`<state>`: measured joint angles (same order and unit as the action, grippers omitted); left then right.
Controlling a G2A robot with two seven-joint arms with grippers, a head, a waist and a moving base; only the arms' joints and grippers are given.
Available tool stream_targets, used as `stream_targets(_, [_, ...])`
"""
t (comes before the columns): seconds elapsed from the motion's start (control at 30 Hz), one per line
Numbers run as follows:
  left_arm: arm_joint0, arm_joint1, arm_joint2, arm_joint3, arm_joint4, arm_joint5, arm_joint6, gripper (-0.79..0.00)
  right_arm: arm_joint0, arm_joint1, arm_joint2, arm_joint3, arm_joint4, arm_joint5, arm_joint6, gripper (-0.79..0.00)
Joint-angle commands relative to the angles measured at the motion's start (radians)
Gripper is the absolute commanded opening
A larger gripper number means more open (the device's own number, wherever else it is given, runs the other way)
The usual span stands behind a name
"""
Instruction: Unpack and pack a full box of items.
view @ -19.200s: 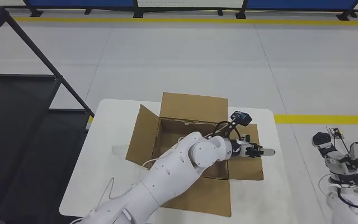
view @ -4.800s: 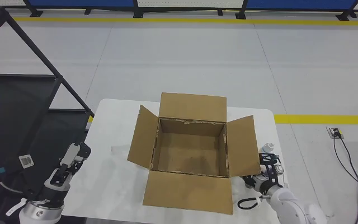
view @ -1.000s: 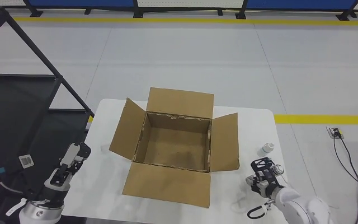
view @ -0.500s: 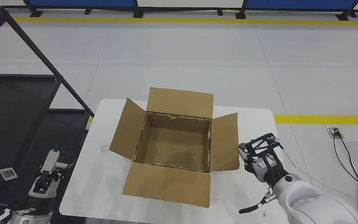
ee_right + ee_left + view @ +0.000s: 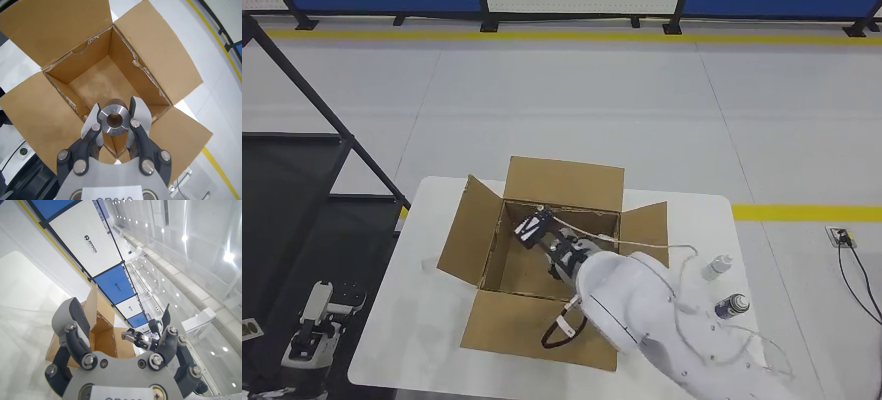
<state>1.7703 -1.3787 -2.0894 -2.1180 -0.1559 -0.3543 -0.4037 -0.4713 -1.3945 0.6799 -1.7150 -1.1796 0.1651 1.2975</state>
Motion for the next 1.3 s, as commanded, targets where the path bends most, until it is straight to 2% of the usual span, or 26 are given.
stream_targets(0.0, [0.000,0.000,0.000,0.000,0.000,0.000,0.000,0.000,0.081,-0.039,-0.059,0.159,0.056,0.022,-0.024,-0.785])
stream_targets(0.17, [0.000,0.000,0.000,0.000,0.000,0.000,0.000,0.000,0.182,-0.141,-0.172,0.455,0.182,0.045,-0.142,-0.785])
stream_targets(0.37, [0.000,0.000,0.000,0.000,0.000,0.000,0.000,0.000,0.217,-0.247,-0.266,0.750,0.243,0.036,-0.290,-0.785])
stream_targets(0.63, [0.000,0.000,0.000,0.000,0.000,0.000,0.000,0.000,0.225,-0.365,-0.303,1.064,0.301,0.015,-0.482,-0.785])
stream_targets(0.8, [0.000,0.000,0.000,0.000,0.000,0.000,0.000,0.000,0.233,-0.425,-0.307,1.214,0.331,-0.022,-0.532,-0.785])
stream_targets(0.87, [0.000,0.000,0.000,0.000,0.000,0.000,0.000,0.000,0.237,-0.445,-0.305,1.262,0.342,-0.041,-0.538,-0.400])
stream_targets(0.9, [0.000,0.000,0.000,0.000,0.000,0.000,0.000,0.000,0.239,-0.453,-0.305,1.282,0.344,-0.049,-0.543,0.000])
stream_targets(1.27, [0.000,0.000,0.000,0.000,0.000,0.000,0.000,0.000,0.259,-0.506,-0.291,1.373,0.338,-0.089,-0.594,0.000])
